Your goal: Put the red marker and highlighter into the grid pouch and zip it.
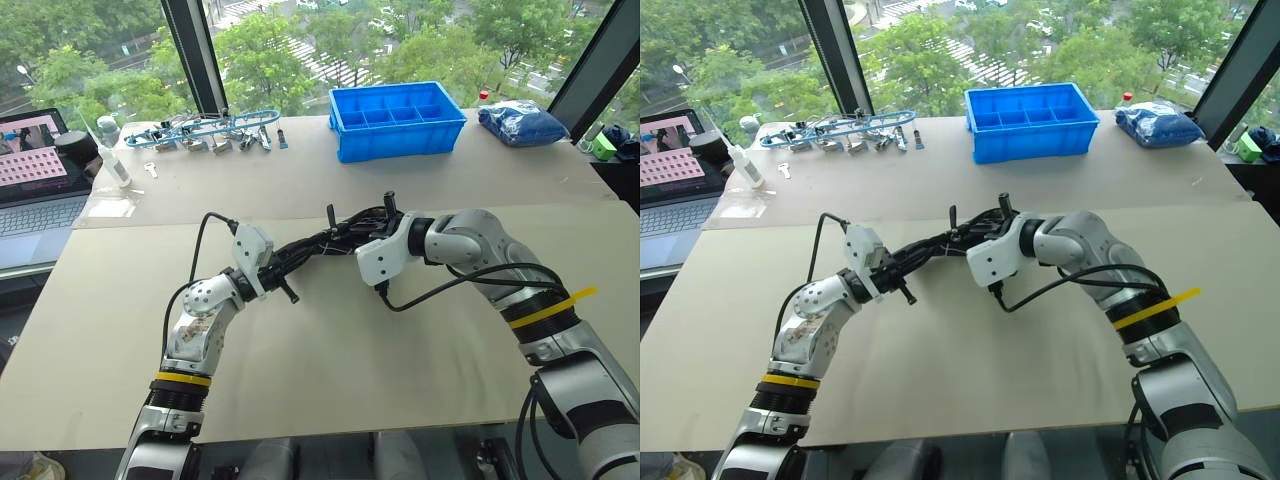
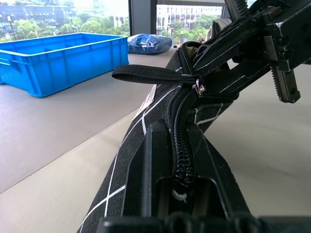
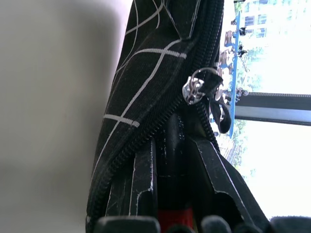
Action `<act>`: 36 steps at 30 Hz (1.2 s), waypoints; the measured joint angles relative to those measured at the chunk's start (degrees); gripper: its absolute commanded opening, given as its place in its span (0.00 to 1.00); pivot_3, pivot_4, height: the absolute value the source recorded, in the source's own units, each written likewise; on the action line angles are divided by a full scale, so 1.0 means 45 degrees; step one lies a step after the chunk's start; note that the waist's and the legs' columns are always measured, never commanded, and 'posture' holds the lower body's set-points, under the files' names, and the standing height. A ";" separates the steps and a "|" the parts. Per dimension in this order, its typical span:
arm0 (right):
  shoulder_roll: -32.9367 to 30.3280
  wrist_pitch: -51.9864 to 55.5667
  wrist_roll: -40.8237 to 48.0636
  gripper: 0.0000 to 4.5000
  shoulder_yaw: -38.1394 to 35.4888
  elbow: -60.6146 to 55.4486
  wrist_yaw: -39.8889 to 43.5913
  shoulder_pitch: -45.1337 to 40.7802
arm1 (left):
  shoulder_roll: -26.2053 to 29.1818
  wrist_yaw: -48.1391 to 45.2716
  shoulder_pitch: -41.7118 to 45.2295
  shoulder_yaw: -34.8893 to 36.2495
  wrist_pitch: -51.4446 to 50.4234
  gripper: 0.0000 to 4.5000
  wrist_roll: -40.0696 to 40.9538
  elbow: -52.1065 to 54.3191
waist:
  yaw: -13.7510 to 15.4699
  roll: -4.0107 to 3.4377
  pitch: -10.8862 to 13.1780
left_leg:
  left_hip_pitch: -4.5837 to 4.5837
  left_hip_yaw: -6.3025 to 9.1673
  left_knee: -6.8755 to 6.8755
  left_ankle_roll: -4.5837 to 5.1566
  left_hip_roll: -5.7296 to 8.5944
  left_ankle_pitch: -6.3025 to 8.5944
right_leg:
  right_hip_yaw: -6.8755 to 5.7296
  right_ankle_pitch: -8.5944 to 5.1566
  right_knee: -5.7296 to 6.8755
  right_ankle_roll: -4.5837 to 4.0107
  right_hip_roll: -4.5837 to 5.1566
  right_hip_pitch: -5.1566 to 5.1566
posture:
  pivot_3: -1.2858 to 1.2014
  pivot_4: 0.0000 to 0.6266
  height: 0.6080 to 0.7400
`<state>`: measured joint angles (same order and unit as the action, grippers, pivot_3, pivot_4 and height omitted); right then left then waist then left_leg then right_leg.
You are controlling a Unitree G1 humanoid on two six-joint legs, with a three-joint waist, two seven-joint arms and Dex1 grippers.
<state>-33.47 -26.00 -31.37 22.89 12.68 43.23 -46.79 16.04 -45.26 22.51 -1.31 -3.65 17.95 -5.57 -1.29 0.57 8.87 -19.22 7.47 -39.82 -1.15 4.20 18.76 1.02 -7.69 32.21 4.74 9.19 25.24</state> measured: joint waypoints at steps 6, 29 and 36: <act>0.0256 -0.1077 -0.0625 0.54 0.0560 0.0791 -0.0854 0.0018 | -0.0092 0.0000 0.0012 -0.0014 -0.0003 0.00 -0.0009 -0.0050 | -0.0045 -0.0001 -0.0001 | 0.0000 -0.0001 0.0001 0.0000 0.0002 0.0000 | 0.0000 0.0000 0.0000 0.0000 0.0001 0.0001 | 0.52 0.24 1.00; -0.3174 1.5881 1.6151 0.92 -0.5862 -0.3917 0.5521 0.1853 | -0.0103 -0.0090 0.0043 -0.0478 0.0511 0.00 -0.0121 0.0010 | -0.0028 -0.0006 -0.0003 | 0.0024 -0.0026 -0.0002 0.0129 -0.0035 0.0075 | 0.0000 0.0041 -0.0011 -0.0052 -0.0021 -0.0023 | 0.52 0.24 1.00; -0.0041 1.9087 1.5718 0.92 -0.5513 -0.3922 -0.0101 0.0869 | -0.0061 -0.0169 0.0015 -0.0672 0.0686 0.00 -0.0342 -0.0047 | 0.0112 -0.0007 -0.0003 | 0.0017 -0.0016 -0.0027 -0.0022 -0.0031 -0.0014 | 0.0001 0.0061 0.0052 -0.0063 -0.0026 -0.0003 | 0.52 0.24 1.00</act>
<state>-33.66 59.89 39.36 -1.92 -4.97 42.78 -42.88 15.77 -46.02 22.58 -4.34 -0.56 16.41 -5.78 -0.78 0.54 8.86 -19.15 7.40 -39.94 -1.24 4.06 18.70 1.02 -7.41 32.44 4.45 9.07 25.23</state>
